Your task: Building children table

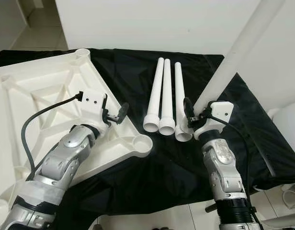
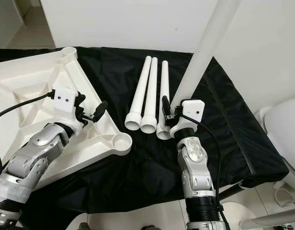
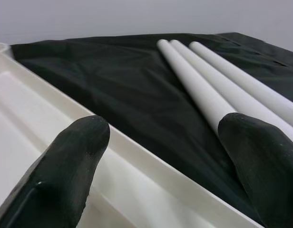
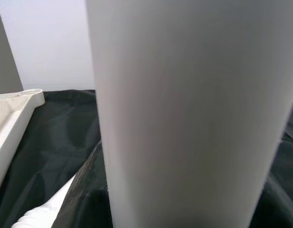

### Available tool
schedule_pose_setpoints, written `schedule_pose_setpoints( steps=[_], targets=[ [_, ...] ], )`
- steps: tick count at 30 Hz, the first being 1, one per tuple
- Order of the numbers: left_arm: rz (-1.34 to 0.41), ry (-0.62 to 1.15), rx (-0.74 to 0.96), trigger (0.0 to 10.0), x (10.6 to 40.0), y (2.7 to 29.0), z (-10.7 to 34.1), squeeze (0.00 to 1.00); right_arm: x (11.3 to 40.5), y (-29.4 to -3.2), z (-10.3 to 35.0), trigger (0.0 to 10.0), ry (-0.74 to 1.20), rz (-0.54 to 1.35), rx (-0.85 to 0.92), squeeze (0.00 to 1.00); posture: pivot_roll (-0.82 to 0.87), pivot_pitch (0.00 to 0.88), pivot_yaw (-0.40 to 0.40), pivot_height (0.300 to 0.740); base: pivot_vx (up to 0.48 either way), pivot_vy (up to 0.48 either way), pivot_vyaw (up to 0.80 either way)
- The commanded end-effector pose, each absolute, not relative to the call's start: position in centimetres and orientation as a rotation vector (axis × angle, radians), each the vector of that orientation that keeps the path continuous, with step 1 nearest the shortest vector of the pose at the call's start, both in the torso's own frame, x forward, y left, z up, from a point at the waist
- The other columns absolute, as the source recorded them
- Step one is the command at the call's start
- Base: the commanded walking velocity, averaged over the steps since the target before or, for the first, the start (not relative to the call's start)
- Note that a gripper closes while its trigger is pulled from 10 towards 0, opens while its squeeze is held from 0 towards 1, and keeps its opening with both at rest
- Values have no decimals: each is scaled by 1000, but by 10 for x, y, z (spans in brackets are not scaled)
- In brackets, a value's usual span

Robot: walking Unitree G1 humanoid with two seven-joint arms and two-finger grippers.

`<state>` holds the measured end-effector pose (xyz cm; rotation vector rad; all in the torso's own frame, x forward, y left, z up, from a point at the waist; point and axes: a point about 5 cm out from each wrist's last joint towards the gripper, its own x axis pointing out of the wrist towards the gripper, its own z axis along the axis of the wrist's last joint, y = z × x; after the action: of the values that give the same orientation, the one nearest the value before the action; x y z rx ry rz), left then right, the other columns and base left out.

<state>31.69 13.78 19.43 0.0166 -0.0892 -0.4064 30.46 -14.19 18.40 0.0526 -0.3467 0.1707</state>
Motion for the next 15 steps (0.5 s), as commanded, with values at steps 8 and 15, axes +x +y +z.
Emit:
schedule_pose_setpoints(
  steps=[8,15],
  targets=[
    [-408,-88,-3,10000,320,142,193,0,306,-146,189,10000,-355,161,31,0,70,85,-54,740,0,0,-755],
    [-394,-88,-13,10000,320,144,193,0,306,-145,189,10000,-358,166,28,0,72,91,-57,740,0,0,-632]
  ],
)
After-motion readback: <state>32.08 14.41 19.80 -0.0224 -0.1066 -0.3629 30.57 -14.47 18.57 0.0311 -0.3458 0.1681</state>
